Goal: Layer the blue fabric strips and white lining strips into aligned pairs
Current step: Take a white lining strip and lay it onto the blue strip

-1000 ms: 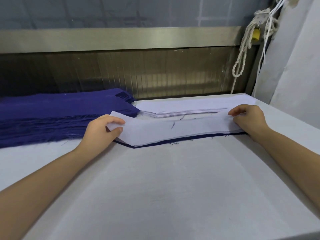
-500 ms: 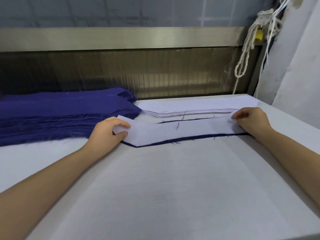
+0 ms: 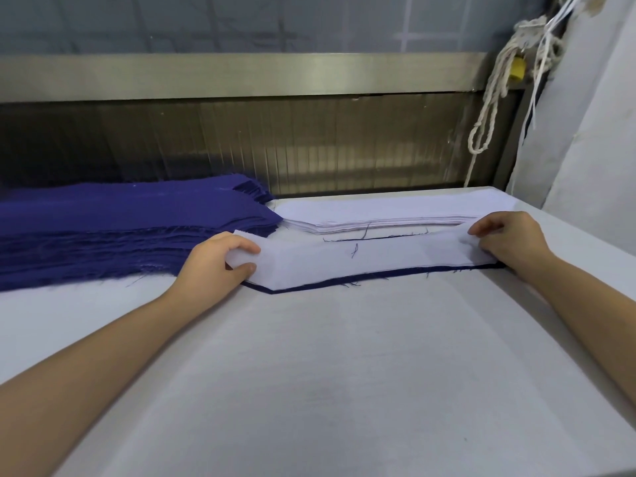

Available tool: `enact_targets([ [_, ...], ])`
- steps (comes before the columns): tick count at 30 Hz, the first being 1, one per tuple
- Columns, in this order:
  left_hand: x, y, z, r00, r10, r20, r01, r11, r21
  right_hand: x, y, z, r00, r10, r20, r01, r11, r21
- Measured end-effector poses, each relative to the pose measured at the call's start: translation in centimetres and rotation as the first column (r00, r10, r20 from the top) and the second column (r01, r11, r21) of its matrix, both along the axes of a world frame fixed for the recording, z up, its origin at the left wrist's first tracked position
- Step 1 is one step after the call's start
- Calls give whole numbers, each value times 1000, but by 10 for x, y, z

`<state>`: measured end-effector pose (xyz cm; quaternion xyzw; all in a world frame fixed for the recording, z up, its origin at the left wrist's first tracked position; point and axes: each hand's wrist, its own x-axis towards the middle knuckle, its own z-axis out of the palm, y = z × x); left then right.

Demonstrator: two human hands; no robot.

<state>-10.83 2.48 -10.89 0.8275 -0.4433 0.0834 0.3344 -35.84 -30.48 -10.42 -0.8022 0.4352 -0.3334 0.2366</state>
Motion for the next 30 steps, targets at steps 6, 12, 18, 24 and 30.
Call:
enact_targets([
  [6,-2,1,0,1000,-10,-2,10,1000,-18,-2,-3,1,1000,-20,25,19,1000,23],
  [12,-3,1,1,1000,-18,-3,18,999,-33,-2,0,2,1000,-4,-3,4,1000,4],
  [18,-3,1,0,1000,-21,5,22,999,-49,-2,2,3,999,6,-52,-6,1000,3],
  [24,1,1,-1,999,-4,36,5,1000,-31,-3,6,4,993,24,-113,-27,999,-24],
  [30,4,1,-3,998,9,63,-7,999,-34,-4,7,4,989,21,-148,-29,998,-49],
])
